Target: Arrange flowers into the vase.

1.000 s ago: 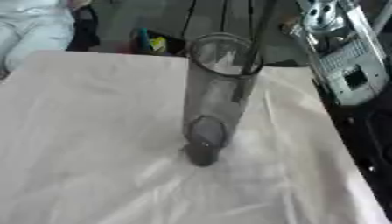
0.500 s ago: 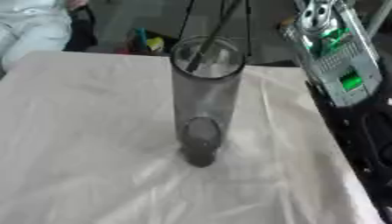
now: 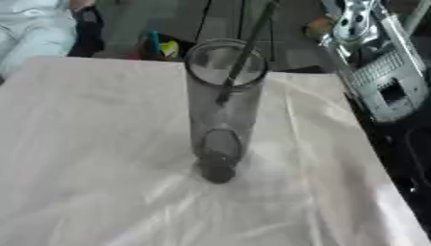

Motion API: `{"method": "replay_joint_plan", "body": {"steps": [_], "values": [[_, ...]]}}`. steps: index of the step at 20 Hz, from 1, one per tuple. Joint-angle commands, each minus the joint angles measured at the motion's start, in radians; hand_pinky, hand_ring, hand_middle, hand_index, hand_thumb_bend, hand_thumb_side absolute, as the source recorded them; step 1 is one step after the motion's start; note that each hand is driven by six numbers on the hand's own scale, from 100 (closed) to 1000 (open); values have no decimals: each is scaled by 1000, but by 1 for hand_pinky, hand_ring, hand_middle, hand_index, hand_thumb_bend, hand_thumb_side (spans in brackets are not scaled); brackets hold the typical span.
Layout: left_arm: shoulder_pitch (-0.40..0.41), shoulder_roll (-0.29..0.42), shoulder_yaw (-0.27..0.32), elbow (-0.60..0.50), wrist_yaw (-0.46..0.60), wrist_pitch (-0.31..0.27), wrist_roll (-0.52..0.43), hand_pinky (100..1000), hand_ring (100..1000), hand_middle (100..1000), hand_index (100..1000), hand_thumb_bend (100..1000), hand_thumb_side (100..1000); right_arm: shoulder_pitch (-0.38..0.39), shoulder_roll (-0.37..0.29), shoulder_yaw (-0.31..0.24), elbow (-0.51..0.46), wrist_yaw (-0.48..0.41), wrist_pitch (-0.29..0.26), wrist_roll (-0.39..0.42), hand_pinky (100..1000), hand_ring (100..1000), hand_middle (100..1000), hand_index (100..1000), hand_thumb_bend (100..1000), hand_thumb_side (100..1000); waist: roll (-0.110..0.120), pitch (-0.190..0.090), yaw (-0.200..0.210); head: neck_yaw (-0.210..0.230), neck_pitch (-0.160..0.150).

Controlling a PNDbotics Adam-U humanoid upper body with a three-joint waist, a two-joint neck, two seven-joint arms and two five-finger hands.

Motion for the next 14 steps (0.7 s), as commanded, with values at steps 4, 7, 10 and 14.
{"method": "replay_joint_plan", "body": {"steps": [4, 7, 10, 14], "values": [[-7, 17, 15, -13, -6, 2, 2, 639, 776, 778, 856, 100, 1000, 0, -46, 4, -43, 22, 5, 33, 257, 274, 186, 261, 100, 684, 5, -38, 0, 5, -3], [-7, 18, 15, -13, -7, 2, 2, 639, 778, 778, 856, 100, 1000, 8, -58, 14, -51, 34, 7, 57, 254, 271, 184, 258, 100, 657, 4, -38, 2, 6, -2], [-7, 19, 15, -13, -7, 2, 2, 639, 779, 779, 856, 100, 1000, 14, -67, 20, -54, 47, 13, 79, 253, 269, 183, 257, 100, 654, 3, -38, 3, 7, -2], [-8, 20, 15, -13, -7, 2, 2, 640, 779, 779, 856, 100, 1000, 21, -89, 30, -64, 69, 15, 113, 253, 270, 184, 257, 100, 659, 2, -37, 3, 9, -2]]}}
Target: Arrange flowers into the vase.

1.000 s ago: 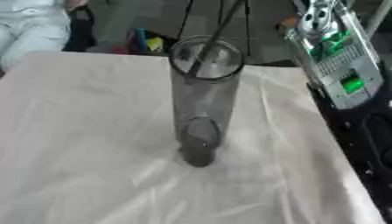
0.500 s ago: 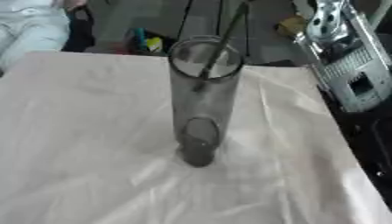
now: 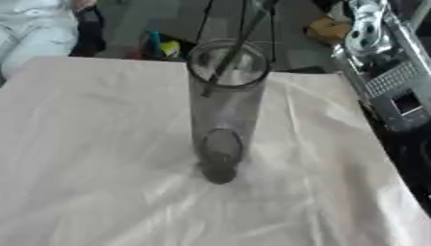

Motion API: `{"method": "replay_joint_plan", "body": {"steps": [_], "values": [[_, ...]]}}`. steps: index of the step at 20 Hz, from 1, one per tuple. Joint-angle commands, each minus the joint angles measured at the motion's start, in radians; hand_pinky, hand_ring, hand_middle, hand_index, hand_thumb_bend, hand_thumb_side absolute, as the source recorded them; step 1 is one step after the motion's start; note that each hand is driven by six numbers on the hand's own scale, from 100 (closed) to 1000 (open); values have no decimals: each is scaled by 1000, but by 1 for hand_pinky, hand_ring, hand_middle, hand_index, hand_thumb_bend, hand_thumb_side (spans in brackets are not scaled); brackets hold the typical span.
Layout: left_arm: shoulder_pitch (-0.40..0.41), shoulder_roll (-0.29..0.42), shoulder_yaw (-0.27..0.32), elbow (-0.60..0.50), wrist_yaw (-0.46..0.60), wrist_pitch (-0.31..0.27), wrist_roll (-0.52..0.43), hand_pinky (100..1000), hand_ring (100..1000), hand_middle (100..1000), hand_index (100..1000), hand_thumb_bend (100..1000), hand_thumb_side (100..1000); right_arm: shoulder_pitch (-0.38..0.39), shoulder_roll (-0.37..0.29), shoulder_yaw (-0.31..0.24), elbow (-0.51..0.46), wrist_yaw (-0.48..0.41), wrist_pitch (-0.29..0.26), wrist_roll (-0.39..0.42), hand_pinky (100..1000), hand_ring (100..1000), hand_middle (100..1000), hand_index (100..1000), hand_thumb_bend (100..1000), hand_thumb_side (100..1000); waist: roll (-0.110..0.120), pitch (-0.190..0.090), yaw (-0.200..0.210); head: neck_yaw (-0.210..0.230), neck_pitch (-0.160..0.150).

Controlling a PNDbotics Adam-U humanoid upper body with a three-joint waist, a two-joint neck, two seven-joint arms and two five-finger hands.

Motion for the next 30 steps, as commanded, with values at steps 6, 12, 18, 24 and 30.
{"method": "replay_joint_plan", "body": {"steps": [6, 12, 18, 24, 30], "values": [[-9, 23, 15, -13, -7, 2, 3, 640, 780, 779, 856, 100, 1000, -5, -68, 9, -53, 68, 14, 108, 249, 270, 189, 258, 100, 642, 0, -39, 2, 8, 0], [-9, 23, 15, -13, -7, 3, 3, 641, 780, 780, 856, 100, 1000, 2, -87, 9, -78, 125, 35, 209, 246, 267, 188, 253, 100, 639, -1, -41, 0, 11, 0], [-8, 24, 16, -13, -8, 3, 6, 641, 781, 780, 856, 100, 1000, 15, -105, 13, -102, 156, 41, 275, 252, 276, 199, 269, 100, 674, 0, -42, -4, 12, -1], [-8, 24, 16, -13, -9, 4, 7, 641, 781, 780, 856, 100, 1000, 32, -126, 23, -128, 196, 35, 356, 283, 321, 254, 323, 100, 745, 1, -42, -7, 14, 0], [-7, 24, 15, -13, -9, 5, 6, 641, 782, 780, 855, 100, 1000, 32, -133, 24, -131, 242, 26, 447, 291, 340, 277, 342, 100, 768, 2, -41, -9, 15, 2]]}}
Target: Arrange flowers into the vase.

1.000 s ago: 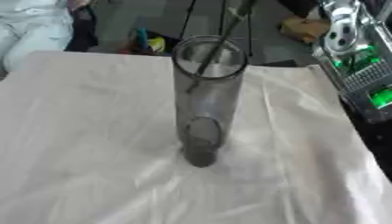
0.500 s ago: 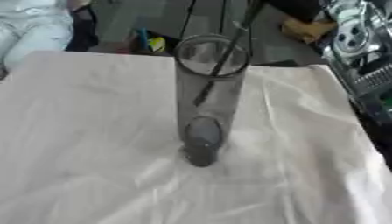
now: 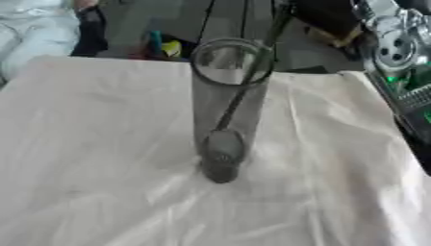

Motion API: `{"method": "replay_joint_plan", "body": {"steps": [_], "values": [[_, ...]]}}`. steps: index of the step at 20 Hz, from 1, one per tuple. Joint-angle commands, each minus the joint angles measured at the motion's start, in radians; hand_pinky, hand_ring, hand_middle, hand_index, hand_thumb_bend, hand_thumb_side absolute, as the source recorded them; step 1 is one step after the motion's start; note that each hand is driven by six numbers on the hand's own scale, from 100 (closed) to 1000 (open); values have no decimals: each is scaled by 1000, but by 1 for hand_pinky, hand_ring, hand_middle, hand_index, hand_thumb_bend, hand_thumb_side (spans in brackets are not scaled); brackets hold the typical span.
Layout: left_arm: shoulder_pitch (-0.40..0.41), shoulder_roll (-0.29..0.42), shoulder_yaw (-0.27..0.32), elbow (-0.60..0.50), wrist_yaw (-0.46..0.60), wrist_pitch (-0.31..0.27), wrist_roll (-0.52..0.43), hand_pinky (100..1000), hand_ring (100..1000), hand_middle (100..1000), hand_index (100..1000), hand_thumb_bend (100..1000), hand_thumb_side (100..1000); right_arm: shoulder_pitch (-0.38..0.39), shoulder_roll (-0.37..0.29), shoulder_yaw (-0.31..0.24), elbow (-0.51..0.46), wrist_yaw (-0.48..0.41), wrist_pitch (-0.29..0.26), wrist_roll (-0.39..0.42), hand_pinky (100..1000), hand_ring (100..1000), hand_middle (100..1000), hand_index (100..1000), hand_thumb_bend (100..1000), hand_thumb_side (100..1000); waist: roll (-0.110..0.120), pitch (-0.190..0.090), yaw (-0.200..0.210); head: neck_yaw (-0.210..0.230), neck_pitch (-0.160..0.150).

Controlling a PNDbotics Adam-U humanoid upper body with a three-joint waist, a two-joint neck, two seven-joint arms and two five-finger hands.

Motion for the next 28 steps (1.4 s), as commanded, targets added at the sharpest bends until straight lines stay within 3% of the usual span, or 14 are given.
{"method": "replay_joint_plan", "body": {"steps": [1, 10, 20, 28], "values": [[-7, 23, 15, -13, -2, 1, 2, 641, 782, 780, 855, 100, 1000, -17, -28, -10, -19, 25, -4, 38, 292, 342, 279, 344, 100, 772, 3, -41, -1, 3, 3], [-6, 22, 15, -13, -2, 2, 2, 641, 784, 781, 855, 100, 1000, -32, -25, -3, -17, 64, -22, 112, 309, 374, 313, 373, 100, 833, 1, -40, 0, 7, 4], [-8, 20, 13, -13, -2, 5, 1, 641, 784, 781, 853, 100, 1000, -70, 10, 11, 34, 104, -43, 134, 317, 386, 325, 384, 100, 847, -4, -37, 8, 2, 5], [-12, 20, 12, -13, -2, 6, 0, 641, 784, 781, 852, 100, 1000, -79, 28, 20, 56, 120, -61, 155, 382, 429, 387, 397, 100, 948, -11, -34, 17, -1, 5]]}}
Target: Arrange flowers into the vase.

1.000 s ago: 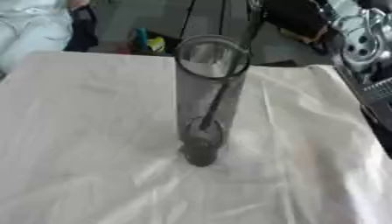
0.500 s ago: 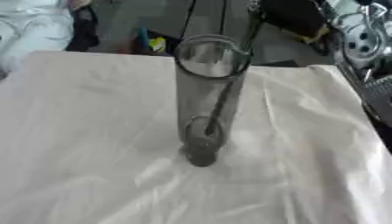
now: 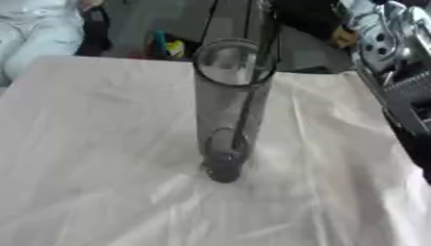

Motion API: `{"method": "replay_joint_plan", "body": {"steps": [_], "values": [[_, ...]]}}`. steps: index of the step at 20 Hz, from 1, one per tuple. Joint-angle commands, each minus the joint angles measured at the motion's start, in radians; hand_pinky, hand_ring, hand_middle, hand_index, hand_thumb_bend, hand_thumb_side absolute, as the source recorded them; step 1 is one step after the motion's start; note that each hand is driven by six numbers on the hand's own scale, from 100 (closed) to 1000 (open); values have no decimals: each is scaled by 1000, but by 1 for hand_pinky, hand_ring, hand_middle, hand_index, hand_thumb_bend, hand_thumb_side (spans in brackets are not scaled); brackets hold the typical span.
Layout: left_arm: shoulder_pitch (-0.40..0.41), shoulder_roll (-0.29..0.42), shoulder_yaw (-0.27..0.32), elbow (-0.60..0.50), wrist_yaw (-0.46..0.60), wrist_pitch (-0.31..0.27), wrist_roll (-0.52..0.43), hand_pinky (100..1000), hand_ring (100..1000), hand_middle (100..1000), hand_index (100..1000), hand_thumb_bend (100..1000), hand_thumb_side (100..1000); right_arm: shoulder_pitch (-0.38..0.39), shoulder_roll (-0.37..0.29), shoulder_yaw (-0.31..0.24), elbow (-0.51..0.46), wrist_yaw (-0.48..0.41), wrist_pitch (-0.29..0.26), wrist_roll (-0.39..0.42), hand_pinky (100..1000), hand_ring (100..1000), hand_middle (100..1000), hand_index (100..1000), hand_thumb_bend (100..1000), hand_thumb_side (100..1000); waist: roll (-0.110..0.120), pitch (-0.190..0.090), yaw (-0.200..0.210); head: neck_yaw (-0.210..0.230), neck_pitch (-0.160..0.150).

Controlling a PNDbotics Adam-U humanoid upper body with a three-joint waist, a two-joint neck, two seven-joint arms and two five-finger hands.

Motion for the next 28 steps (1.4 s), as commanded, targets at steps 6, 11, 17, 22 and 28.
{"method": "replay_joint_plan", "body": {"steps": [6, 11, 17, 22, 28], "values": [[-14, 20, 13, -13, -2, 2, 1, 642, 784, 781, 852, 100, 1000, -26, -1, -5, 5, 17, -13, 12, 402, 446, 408, 417, 100, 974, -15, -32, 5, -3, 2], [-15, 20, 13, -13, -2, 3, 1, 642, 784, 781, 852, 100, 1000, -25, -1, -5, 4, 18, -13, 13, 402, 446, 408, 417, 100, 974, -16, -32, 4, -3, 2], [-13, 20, 13, -13, -2, 4, 2, 642, 784, 782, 852, 100, 1000, -16, -3, -18, 1, 3, 3, 1, 405, 441, 411, 427, 100, 933, -14, -31, 0, -3, 1], [-12, 18, 13, -13, -2, 5, 3, 642, 784, 782, 852, 100, 1000, -11, -3, -25, -10, -50, 33, -64, 395, 428, 394, 414, 100, 990, -10, -30, -1, -4, 0], [-12, 16, 13, -13, -2, 6, 4, 642, 784, 782, 851, 100, 1000, 3, -13, -23, -26, -80, 35, -143, 385, 424, 391, 415, 100, 999, -6, -28, -3, -4, -3]]}}
